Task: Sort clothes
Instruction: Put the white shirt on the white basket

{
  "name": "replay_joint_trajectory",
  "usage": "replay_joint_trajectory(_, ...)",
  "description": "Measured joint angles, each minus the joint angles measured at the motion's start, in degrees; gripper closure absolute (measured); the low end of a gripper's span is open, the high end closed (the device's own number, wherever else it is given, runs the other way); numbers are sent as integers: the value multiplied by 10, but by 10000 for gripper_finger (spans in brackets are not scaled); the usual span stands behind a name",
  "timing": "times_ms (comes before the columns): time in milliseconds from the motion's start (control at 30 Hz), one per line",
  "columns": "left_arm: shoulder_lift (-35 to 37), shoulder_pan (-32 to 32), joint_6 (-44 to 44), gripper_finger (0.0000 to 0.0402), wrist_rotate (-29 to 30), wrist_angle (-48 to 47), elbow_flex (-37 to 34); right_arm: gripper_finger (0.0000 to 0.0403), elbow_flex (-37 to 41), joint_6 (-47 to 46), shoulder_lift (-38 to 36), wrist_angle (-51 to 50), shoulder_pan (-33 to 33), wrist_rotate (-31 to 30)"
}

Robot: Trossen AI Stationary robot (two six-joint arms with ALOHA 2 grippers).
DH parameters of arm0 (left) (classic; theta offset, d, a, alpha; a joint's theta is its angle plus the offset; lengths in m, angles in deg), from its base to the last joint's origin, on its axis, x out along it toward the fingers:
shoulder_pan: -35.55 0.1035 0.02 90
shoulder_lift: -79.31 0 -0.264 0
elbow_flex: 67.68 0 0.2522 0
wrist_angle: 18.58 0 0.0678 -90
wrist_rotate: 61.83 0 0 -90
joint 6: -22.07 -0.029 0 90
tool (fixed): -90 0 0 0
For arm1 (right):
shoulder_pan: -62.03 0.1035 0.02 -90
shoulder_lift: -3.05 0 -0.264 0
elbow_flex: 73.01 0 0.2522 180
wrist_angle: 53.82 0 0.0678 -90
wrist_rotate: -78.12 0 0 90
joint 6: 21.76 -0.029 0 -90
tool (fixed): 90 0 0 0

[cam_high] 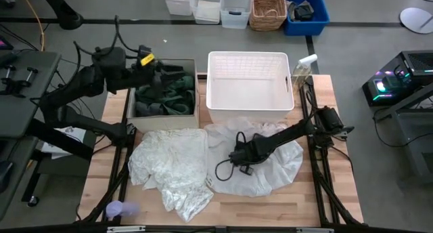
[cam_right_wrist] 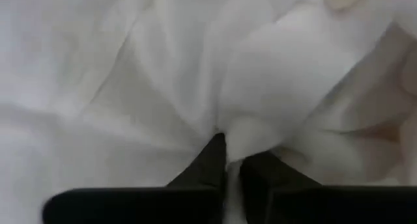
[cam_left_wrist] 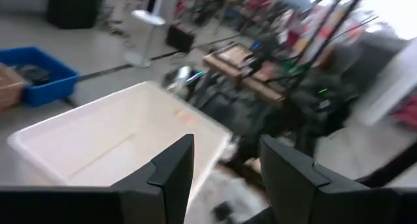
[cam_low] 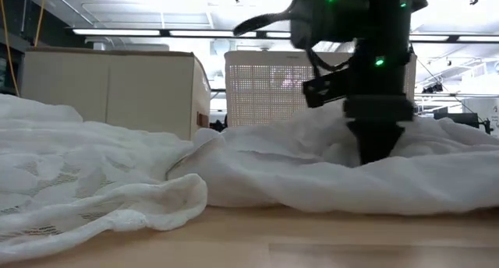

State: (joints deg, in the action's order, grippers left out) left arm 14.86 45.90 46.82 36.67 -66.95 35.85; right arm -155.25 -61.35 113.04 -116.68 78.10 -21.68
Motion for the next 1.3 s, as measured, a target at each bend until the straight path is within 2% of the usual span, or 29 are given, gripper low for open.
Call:
replay_joint_trajectory(133,8,-25,6,240,-31,77,0,395,-10,11,-40,-58,26,37)
replay_joint_trajectory(300,22,-54,-12,240,-33,165,1,399,-55,49,-161,-73,43,57)
replay_joint_trajectory(400,28,-58,-15,240,-23,183,0,400,-109,70,-244,-60,33,55)
replay_joint_trajectory(467,33,-59,-22,240,-15,181,0,400,-160,86,-291,-51,19,25)
replay_joint_trajectory(600,34,-59,-37,240,1,182,0,401,-272,159,-347,-33,-17,-97)
replay_joint_trajectory(800,28,-59,-38,240,1,182,0,402,-444,358,-366,22,-80,-261)
replay_joint_trajectory(967,28,-59,-35,240,1,182,0,402,-518,508,-357,145,-131,-298)
replay_joint_trajectory(1133,27,-59,-23,240,1,182,0,402,-525,517,-354,122,-171,-301)
replay_joint_trajectory(1300,30,-59,-25,240,1,186,0,402,-447,465,-353,50,-213,-295)
